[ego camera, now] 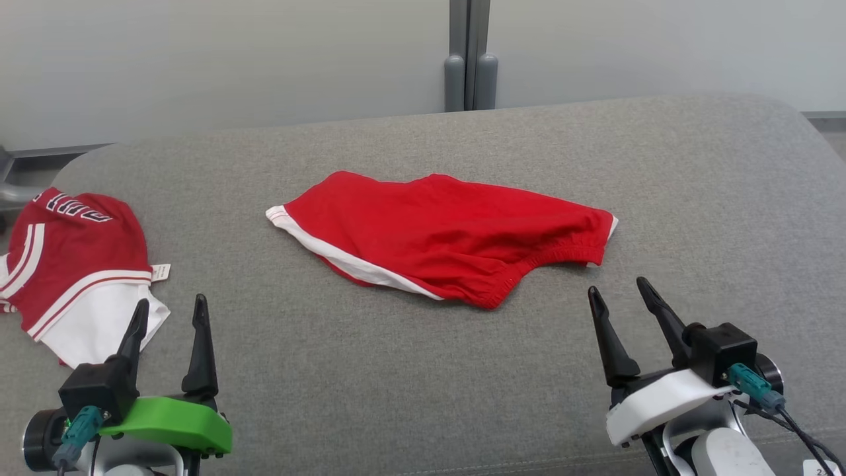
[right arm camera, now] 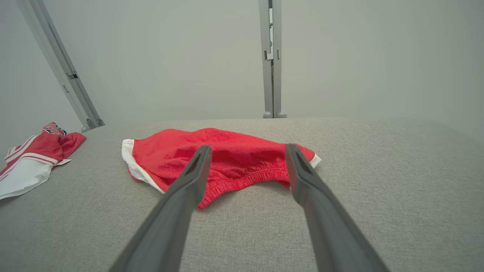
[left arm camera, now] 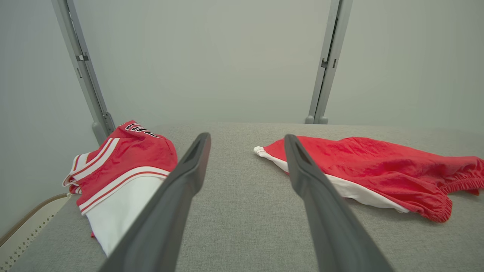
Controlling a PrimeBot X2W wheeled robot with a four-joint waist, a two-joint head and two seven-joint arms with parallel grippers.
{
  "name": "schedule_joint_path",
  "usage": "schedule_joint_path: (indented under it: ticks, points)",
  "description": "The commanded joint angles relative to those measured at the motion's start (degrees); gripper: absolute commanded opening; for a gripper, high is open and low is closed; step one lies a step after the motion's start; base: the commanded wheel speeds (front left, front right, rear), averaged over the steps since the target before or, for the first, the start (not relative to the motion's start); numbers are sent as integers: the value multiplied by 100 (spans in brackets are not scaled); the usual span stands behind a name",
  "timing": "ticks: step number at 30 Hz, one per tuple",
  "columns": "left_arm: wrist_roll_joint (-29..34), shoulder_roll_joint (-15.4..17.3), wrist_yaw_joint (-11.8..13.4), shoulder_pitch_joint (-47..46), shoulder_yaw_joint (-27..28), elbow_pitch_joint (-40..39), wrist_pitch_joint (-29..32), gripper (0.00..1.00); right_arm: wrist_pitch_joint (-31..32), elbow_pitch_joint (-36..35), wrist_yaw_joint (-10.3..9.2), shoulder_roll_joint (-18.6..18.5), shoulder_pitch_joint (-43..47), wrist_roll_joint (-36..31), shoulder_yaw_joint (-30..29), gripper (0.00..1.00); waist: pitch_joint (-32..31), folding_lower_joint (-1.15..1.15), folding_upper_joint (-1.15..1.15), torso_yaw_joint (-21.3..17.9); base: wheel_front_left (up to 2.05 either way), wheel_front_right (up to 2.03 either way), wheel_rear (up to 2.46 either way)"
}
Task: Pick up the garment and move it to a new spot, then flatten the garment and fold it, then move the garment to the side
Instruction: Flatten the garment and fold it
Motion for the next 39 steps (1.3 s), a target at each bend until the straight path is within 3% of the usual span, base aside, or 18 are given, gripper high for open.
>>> schedule_joint_path:
  ticks: [1,8,19,31,32,34,39]
  points:
    - [36,-11,-8,-99,1,-1,16,100,43,6,-2,-59,-81,41,60,100,56,0,0,84,0,0,0]
    - [77,-190,-55,-396,-146,66,-2,100,260,296,-2,-368,-449,105,717,100,457,0,0,543,0,0,0]
    - [201,-579,-299,-1043,-420,426,-113,100,311,1477,-3,-807,-1367,164,1449,100,1250,0,0,1245,0,0,0]
    - [346,-884,-520,-1455,-484,826,-205,100,194,2662,-3,-1020,-2319,54,1722,100,1668,0,0,1396,0,0,0]
    - [359,-896,-535,-1478,-475,849,-210,100,210,2713,-4,-1009,-2368,96,1716,53,1677,0,0,1389,0,0,0]
    - [365,-909,-546,-1502,-456,882,-218,100,266,2770,-3,-1016,-2430,144,1784,0,1684,0,0,1359,0,0,0]
    - [409,-932,-569,-1522,-411,936,-226,100,411,2646,0,-1036,-2448,429,1982,0,1671,0,0,1262,0,0,0]
